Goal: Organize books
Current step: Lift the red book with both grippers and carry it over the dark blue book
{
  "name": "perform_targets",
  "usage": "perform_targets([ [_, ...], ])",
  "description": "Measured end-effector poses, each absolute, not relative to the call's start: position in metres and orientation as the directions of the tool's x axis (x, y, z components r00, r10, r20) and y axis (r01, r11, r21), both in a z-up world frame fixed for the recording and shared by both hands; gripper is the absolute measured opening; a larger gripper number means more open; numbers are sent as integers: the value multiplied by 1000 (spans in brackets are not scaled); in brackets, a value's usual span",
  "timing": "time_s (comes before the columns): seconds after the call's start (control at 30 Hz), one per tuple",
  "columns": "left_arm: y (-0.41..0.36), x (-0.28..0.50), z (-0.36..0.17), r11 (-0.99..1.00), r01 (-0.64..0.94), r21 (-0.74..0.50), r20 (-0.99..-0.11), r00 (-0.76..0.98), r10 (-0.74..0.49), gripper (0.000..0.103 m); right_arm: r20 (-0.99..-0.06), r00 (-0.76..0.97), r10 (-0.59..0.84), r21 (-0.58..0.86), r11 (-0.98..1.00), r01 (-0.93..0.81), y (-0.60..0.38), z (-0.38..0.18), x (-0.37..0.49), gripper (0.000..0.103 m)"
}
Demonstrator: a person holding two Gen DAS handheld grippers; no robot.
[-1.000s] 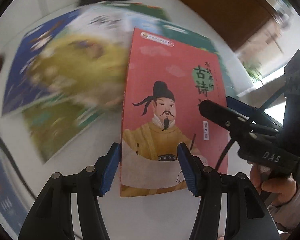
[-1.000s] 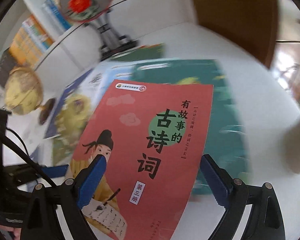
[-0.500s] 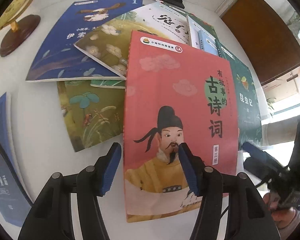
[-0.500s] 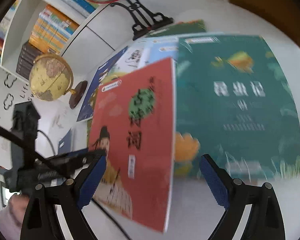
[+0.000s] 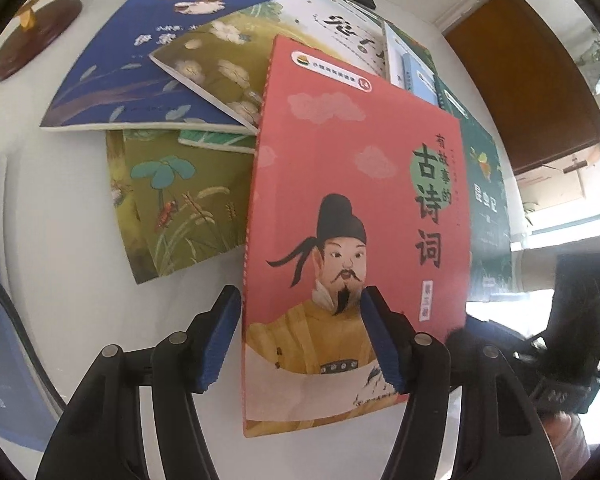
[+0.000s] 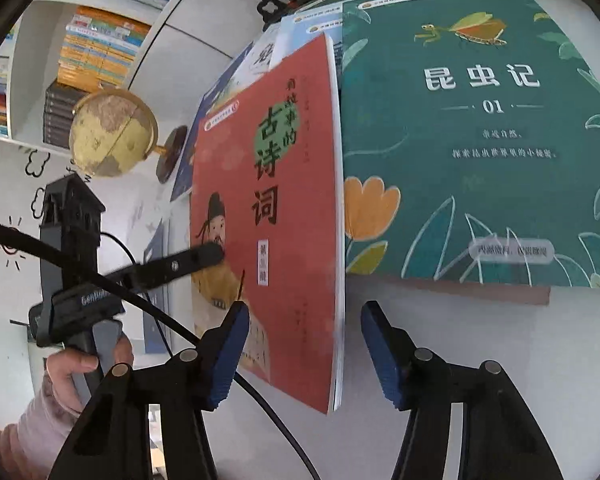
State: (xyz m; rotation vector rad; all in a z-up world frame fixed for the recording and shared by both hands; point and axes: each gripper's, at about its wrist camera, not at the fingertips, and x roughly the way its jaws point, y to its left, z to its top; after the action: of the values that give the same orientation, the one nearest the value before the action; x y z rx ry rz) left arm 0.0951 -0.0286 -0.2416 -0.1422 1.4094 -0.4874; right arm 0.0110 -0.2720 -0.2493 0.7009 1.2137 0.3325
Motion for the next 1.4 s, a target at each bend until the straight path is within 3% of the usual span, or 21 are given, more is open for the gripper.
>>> perform_targets([
  [0.13, -31, 93, -243, 891, 234, -390, -907, 71, -415, 59, -683, 345, 643, 710, 696, 107, -270, -256, 26, 56],
  [0.23, -31, 94, -241, 903, 221, -369, -916, 76, -393, 59, -732, 345, 588, 652, 752, 102, -266, -253, 25, 28],
  [0.33, -36, 92, -237, 902, 230, -365, -916, 86, -392, 55, -730, 377, 570, 641, 763, 87, -270, -244, 16, 16],
  [0.63, -41, 83, -199, 906, 246, -345, -894, 208, -397, 54, -802, 457, 385, 399, 914, -70, -233, -185, 15, 13],
  [0.97, -40, 74, -160, 910, 324, -257, -861, 351, -368, 41, -764, 530, 368, 386, 919, -82, -236, -150, 14, 13],
  [1.4, -26, 69, -105, 923, 335, -191, -812, 474, -340, 41, -711, 612, 348, 325, 933, -153, -223, -94, 12, 13],
])
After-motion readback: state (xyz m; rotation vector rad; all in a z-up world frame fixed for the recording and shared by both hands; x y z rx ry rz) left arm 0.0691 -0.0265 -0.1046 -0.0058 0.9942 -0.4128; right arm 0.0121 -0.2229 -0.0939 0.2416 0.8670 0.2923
